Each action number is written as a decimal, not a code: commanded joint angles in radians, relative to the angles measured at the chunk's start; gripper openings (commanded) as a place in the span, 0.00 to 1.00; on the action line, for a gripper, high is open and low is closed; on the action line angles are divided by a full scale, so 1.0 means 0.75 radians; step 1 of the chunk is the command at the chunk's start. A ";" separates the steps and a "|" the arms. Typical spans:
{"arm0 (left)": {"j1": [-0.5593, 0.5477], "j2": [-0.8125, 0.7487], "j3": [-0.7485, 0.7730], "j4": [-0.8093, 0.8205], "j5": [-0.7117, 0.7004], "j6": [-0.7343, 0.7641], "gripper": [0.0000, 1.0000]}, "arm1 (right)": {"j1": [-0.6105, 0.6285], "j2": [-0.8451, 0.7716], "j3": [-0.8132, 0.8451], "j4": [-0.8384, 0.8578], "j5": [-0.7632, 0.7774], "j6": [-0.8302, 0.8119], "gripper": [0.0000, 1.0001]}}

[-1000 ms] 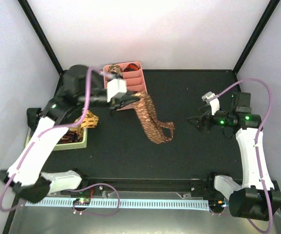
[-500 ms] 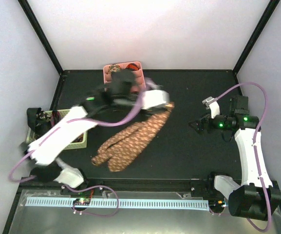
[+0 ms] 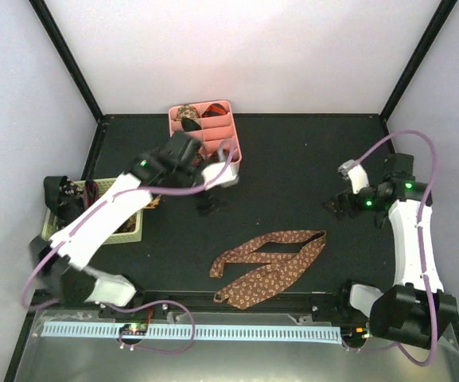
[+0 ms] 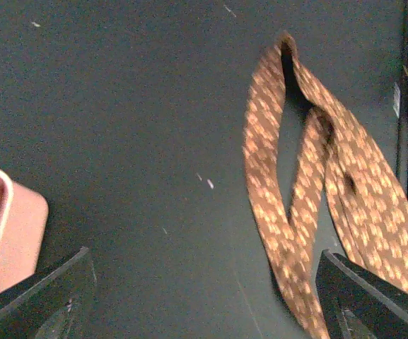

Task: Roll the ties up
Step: Place the tie at the center of the board, then adjust the tie at the center of the board.

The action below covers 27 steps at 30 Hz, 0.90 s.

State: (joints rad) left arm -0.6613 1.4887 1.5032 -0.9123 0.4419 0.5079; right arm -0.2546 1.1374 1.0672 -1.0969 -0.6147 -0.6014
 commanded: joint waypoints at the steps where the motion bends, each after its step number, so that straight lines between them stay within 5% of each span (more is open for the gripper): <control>1: -0.012 -0.306 -0.456 -0.137 0.127 0.372 0.86 | 0.230 -0.024 -0.097 -0.018 0.026 -0.134 0.86; 6: -0.064 -0.402 -0.838 -0.051 0.078 0.472 0.85 | 0.533 0.033 -0.223 0.091 0.259 -0.189 0.84; 14: -0.267 -0.317 -1.006 0.152 -0.080 0.460 0.82 | 0.564 0.267 -0.333 0.259 0.497 -0.280 0.81; 22: -0.331 -0.061 -0.889 0.331 -0.197 0.266 0.63 | 0.565 0.569 -0.277 0.455 0.683 -0.289 0.74; 27: -0.286 0.037 -0.840 0.403 -0.311 0.122 0.38 | 0.570 0.780 -0.165 0.560 0.790 -0.294 0.69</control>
State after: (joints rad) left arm -0.9001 1.4750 0.8169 -0.6922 0.2878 0.7025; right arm 0.1650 1.6127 0.8783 -0.8040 -0.1291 -0.8085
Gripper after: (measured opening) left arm 0.460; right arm 0.706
